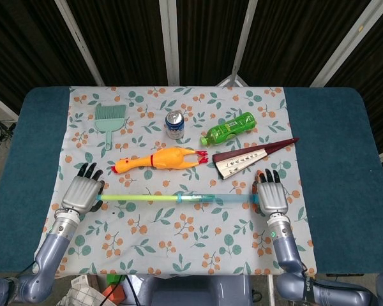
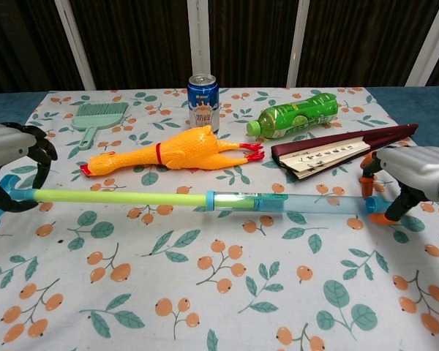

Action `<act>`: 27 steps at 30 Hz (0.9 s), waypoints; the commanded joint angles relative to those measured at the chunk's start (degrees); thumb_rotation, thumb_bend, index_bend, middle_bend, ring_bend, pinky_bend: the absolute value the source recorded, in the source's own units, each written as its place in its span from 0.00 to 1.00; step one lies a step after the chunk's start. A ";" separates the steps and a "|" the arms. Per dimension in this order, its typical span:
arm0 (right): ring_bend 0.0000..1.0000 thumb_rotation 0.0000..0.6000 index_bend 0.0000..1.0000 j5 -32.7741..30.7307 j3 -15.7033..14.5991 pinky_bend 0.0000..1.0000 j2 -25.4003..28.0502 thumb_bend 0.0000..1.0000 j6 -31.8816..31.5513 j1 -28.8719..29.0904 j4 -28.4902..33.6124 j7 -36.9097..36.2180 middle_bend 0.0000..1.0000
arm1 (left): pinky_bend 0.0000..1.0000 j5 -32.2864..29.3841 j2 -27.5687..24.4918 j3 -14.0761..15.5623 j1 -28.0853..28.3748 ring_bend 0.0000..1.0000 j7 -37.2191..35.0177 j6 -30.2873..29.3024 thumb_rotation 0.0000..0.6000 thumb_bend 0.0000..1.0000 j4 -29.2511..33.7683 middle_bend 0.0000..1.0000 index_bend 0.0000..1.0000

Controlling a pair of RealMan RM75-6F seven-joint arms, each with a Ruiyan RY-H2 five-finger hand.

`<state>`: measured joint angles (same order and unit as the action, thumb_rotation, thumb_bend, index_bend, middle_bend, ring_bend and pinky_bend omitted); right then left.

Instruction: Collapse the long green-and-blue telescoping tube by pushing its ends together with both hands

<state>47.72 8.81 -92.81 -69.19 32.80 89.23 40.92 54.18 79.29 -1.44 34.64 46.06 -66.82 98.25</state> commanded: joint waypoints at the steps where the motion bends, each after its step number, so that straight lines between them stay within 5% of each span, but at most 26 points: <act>1: 0.00 1.00 0.64 0.35 0.03 0.00 0.15 0.34 -0.34 -0.01 0.27 0.07 0.20 | 0.02 0.04 0.00 0.01 -0.05 0.00 -0.18 -0.03 1.00 0.58 -0.12 0.17 0.61; 8: 0.00 1.00 0.73 1.74 -0.12 0.00 1.91 0.34 -1.92 -0.31 2.62 0.91 0.23 | 0.02 0.07 0.20 -0.10 -0.14 0.00 -0.44 -0.32 1.00 0.58 -0.46 0.17 0.61; 27: 0.00 1.00 0.75 4.76 -1.01 0.00 4.90 0.34 -3.98 -0.87 10.31 2.00 0.24 | 0.02 -0.32 2.86 -1.14 0.72 0.00 3.19 -3.24 1.00 0.58 4.40 0.17 0.61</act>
<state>52.24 7.82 -88.11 -72.94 31.93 99.13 42.71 53.99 81.94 -2.45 35.26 48.99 -69.84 102.35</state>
